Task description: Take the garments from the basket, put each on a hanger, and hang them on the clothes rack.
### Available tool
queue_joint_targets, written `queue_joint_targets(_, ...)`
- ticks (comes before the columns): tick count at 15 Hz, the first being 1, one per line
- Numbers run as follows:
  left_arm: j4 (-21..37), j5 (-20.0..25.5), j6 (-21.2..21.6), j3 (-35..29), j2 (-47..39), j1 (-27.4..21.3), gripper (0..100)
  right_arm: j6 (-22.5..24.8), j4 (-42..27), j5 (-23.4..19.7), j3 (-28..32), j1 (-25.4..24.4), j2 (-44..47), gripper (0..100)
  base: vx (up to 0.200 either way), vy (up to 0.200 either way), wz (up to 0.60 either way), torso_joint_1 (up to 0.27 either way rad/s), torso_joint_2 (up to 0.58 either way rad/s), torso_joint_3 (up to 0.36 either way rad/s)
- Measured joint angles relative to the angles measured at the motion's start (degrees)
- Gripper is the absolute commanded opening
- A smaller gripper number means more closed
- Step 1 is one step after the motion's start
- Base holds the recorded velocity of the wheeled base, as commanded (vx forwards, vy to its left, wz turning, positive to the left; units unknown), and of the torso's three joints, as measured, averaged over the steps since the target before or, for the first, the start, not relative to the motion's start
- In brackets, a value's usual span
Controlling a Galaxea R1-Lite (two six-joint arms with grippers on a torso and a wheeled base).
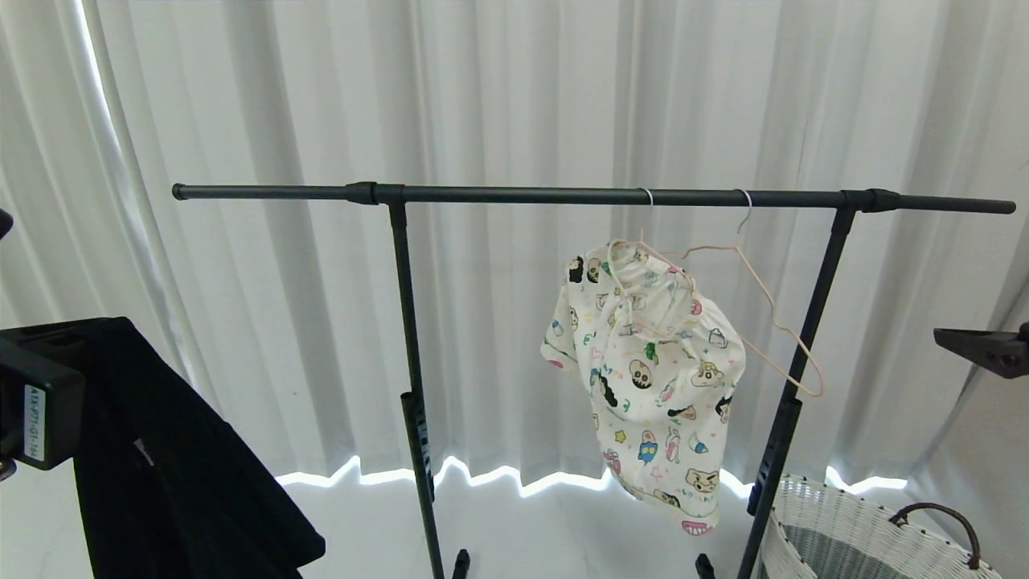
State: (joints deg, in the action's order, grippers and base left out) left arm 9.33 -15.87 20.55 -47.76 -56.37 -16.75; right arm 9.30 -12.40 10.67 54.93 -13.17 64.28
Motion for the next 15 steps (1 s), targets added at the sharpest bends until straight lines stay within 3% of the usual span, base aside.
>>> queue_joint_targets(10,0.0,0.0,1.4,-0.3,-0.2,-1.5,0,-0.1,0.0,-5.0,0.1,2.9,4.4,100,0.200,0.000,0.00,0.003,0.00,0.003)
queue_joint_targets(12,-0.1,0.0,1.4,-0.2,-0.2,-1.5,0,-0.3,0.0,-7.7,-0.1,3.2,5.9,100,0.100,0.000,0.00,-0.001,0.00,0.006)
queue_joint_targets(15,-0.1,0.1,1.4,0.0,0.2,-2.1,0,-0.2,0.1,-15.3,-0.1,6.4,9.1,100,0.000,0.000,0.00,0.000,0.00,0.000)
